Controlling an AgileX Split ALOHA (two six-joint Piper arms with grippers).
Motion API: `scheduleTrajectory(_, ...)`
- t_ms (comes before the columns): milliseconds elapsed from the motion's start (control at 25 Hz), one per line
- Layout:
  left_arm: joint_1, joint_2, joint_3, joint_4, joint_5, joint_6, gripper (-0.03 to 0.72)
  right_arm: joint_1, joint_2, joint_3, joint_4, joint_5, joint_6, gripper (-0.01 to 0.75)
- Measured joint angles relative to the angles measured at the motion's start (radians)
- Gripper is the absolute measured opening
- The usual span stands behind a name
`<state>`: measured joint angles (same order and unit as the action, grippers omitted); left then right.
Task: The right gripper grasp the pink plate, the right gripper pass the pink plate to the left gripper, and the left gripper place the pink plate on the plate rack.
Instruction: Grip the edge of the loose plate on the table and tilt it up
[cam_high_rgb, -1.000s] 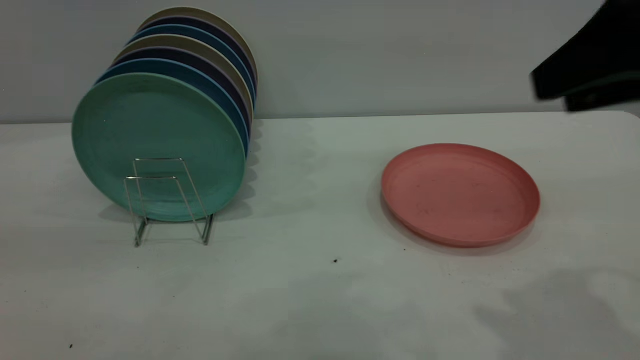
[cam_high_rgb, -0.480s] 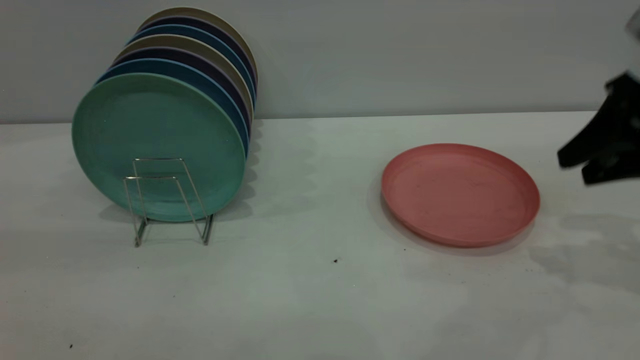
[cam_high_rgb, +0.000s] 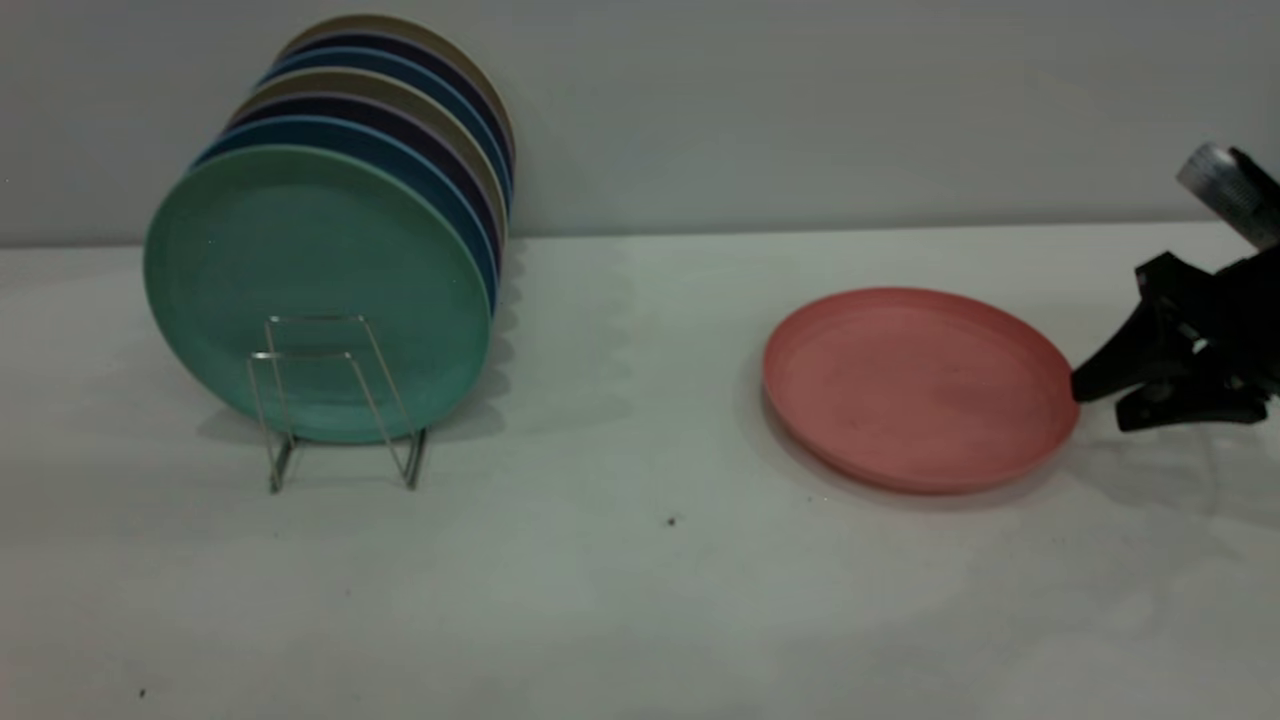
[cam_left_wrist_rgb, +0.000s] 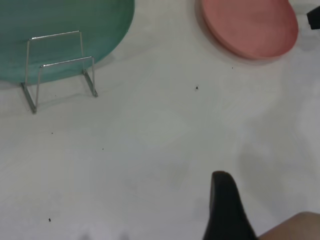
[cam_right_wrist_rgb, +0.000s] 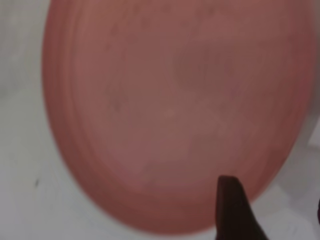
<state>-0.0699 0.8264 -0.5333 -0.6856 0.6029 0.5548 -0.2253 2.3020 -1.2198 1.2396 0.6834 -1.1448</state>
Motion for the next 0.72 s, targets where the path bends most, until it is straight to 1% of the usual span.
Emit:
scheduleTrajectory(240, 0.0, 0.0, 0.0, 0.0, 0.01, 0.0, 0.484, 0.0, 0.021, -0.019, 0.099, -0.086, -0.042, 0.419)
scheduleTrajectory(480, 0.0, 0.0, 0.0, 0.0, 0.011, 0.0, 0.484, 0.028, 0.041, -0.019, 0.206, -0.098, -0.115, 0.417)
scheduleTrajectory(720, 0.0, 0.0, 0.0, 0.0, 0.012, 0.0, 0.484, 0.059, 0.094, -0.047, 0.254, -0.101, -0.137, 0.418)
